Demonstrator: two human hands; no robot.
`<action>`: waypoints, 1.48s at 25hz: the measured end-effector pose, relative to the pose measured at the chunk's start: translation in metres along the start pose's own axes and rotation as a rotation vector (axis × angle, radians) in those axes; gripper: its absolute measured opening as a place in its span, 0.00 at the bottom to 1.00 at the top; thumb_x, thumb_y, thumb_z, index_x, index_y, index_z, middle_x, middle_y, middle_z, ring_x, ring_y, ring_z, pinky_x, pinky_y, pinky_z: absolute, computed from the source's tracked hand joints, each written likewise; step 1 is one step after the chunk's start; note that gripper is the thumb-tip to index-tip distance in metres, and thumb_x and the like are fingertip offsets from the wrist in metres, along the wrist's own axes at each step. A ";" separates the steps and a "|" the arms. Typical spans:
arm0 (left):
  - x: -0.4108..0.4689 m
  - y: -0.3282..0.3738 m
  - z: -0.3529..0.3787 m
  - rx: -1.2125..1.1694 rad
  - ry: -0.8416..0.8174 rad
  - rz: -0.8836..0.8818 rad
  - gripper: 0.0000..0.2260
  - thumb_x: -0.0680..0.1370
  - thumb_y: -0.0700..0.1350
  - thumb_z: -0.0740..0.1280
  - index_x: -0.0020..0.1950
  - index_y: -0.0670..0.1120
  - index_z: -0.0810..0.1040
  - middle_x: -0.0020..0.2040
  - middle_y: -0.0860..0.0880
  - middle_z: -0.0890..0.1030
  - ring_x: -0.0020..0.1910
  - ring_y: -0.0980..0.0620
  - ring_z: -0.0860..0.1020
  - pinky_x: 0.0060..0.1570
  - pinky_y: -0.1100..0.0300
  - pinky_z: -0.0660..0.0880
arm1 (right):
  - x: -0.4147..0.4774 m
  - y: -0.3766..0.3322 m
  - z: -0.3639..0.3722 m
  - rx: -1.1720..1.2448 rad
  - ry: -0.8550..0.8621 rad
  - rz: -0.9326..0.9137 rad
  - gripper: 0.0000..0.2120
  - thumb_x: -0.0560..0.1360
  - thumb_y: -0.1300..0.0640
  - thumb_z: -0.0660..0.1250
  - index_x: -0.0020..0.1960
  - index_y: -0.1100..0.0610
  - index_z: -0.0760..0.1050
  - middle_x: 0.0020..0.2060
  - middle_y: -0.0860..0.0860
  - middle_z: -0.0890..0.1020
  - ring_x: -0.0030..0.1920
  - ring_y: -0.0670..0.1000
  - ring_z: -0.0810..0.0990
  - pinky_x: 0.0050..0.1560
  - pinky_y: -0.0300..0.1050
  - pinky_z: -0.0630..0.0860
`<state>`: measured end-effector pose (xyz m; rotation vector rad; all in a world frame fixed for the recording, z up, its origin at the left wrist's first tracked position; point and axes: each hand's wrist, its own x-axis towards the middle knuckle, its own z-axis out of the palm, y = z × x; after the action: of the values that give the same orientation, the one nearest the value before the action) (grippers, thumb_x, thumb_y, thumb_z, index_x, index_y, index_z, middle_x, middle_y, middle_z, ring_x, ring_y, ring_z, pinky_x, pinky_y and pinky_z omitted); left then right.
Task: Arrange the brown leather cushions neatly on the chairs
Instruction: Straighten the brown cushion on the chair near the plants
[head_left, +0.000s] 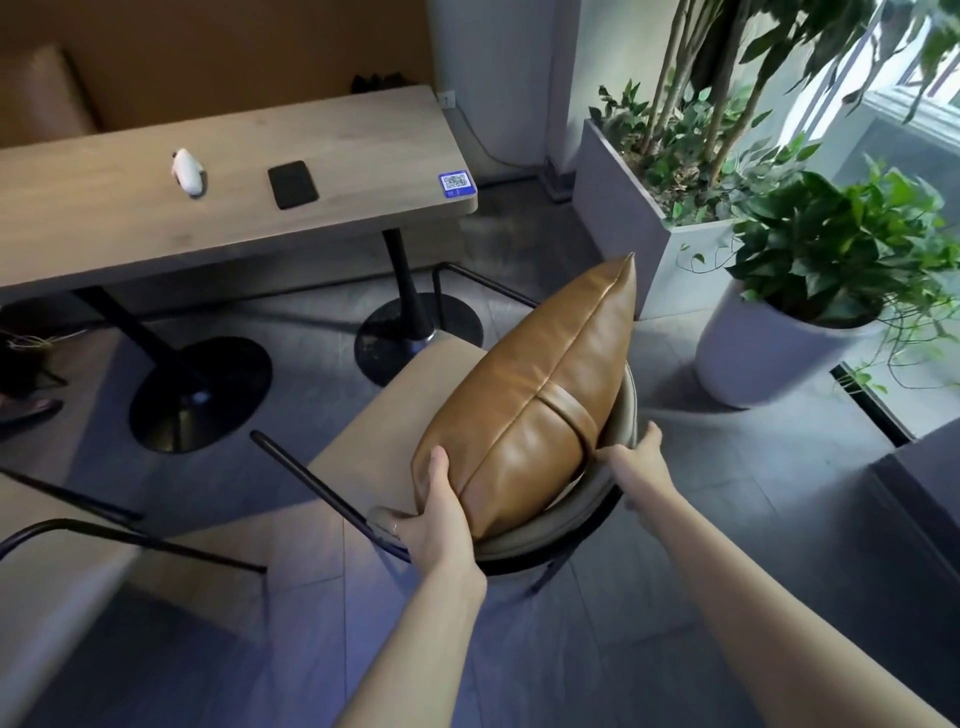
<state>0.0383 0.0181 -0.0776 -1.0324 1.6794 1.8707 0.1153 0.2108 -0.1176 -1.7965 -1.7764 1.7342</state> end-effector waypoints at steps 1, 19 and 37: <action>0.002 -0.001 0.000 0.003 0.014 0.029 0.57 0.55 0.72 0.76 0.79 0.60 0.55 0.72 0.52 0.72 0.64 0.43 0.76 0.64 0.39 0.74 | 0.009 0.006 0.001 0.074 -0.052 0.064 0.46 0.65 0.53 0.71 0.78 0.50 0.52 0.69 0.59 0.74 0.62 0.66 0.78 0.56 0.59 0.77; 0.109 0.117 -0.023 0.289 -0.048 0.190 0.51 0.56 0.68 0.79 0.74 0.50 0.68 0.64 0.43 0.79 0.58 0.39 0.79 0.62 0.41 0.76 | -0.004 0.005 0.094 0.274 -0.283 0.062 0.41 0.66 0.53 0.79 0.72 0.39 0.61 0.60 0.52 0.82 0.48 0.61 0.87 0.41 0.60 0.85; 0.236 0.299 -0.008 0.450 -0.213 0.278 0.37 0.65 0.61 0.79 0.69 0.47 0.74 0.60 0.42 0.80 0.50 0.40 0.81 0.38 0.46 0.79 | -0.007 -0.075 0.274 0.169 -0.187 0.063 0.65 0.60 0.36 0.80 0.78 0.44 0.35 0.70 0.58 0.70 0.58 0.62 0.79 0.37 0.48 0.83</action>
<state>-0.3284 -0.0827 -0.0595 -0.4245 2.0571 1.5738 -0.1238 0.0627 -0.1586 -1.6894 -1.5923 2.0696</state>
